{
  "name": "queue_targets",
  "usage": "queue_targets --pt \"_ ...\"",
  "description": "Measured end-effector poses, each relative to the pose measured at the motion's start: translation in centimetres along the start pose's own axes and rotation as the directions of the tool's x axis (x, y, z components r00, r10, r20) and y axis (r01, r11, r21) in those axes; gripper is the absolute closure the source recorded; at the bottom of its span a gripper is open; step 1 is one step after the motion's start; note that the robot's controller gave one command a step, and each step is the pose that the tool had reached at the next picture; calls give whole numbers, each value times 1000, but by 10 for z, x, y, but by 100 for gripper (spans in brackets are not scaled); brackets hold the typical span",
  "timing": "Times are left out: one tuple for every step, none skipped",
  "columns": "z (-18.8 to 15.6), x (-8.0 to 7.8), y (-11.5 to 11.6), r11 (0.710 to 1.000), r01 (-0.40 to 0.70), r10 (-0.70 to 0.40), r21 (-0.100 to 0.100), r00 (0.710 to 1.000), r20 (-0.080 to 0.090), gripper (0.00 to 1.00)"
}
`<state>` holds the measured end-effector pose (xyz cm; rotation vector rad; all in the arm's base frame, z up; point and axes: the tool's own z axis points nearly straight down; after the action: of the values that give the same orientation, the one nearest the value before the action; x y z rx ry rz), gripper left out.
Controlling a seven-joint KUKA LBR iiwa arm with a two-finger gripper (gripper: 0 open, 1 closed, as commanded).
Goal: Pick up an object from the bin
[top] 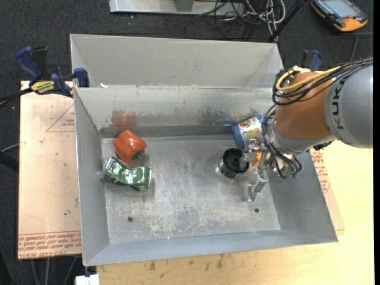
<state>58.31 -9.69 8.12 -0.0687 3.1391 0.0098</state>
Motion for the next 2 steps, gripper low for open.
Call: queue_targets --pt "0 -45 16 1000 6 -6 14 1000 7 0" --pt "-3 -79 31 993 -120 119 12 992 28 100"
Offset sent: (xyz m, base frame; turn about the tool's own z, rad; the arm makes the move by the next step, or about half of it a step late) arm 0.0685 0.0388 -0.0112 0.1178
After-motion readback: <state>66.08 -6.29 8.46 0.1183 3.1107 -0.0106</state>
